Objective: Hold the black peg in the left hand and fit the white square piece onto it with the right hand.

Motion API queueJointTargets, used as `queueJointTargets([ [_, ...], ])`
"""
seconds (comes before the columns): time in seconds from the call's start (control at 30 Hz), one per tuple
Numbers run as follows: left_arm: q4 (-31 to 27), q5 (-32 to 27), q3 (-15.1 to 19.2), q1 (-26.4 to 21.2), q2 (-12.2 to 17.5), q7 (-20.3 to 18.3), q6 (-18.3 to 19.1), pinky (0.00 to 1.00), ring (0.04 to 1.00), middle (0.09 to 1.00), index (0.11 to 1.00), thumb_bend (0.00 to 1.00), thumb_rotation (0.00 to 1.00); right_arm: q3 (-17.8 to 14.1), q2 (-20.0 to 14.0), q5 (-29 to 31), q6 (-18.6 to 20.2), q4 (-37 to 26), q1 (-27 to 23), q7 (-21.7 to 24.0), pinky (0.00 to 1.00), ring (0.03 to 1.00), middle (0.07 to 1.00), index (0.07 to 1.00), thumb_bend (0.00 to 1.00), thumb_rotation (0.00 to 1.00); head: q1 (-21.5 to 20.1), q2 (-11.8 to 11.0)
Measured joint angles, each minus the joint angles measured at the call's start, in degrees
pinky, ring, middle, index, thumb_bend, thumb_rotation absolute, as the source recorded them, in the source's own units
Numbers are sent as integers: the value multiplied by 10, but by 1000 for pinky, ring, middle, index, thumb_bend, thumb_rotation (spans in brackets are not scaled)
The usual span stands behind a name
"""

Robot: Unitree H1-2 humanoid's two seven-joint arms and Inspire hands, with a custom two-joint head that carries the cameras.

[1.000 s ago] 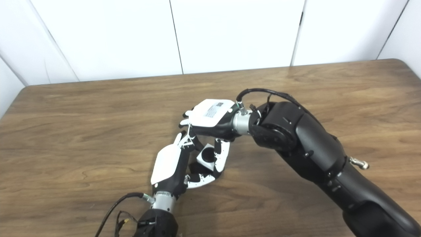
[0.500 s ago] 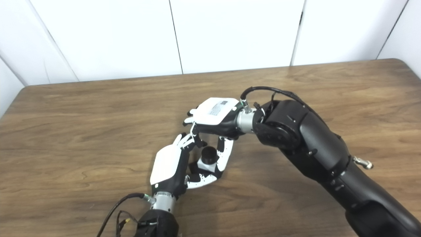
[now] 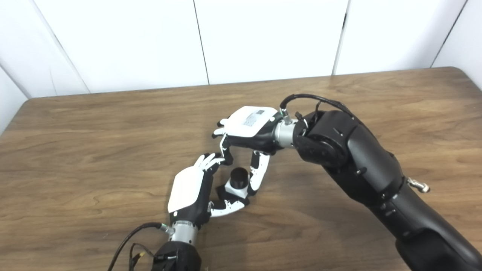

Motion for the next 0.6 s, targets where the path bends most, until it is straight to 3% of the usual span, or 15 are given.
queueJointTargets([
  [0.4,-24,-5,28,14,1,-20,0,872,959,913,755,894,302,-38,-15,10,17,0,0,1,1000,1000,952,666,1000,390,-2,-1],
  [0.6,-38,-15,45,23,8,-22,-6,872,943,899,751,909,375,-57,-25,18,39,-1,5,1,1000,1000,945,669,1000,388,-4,-2],
])
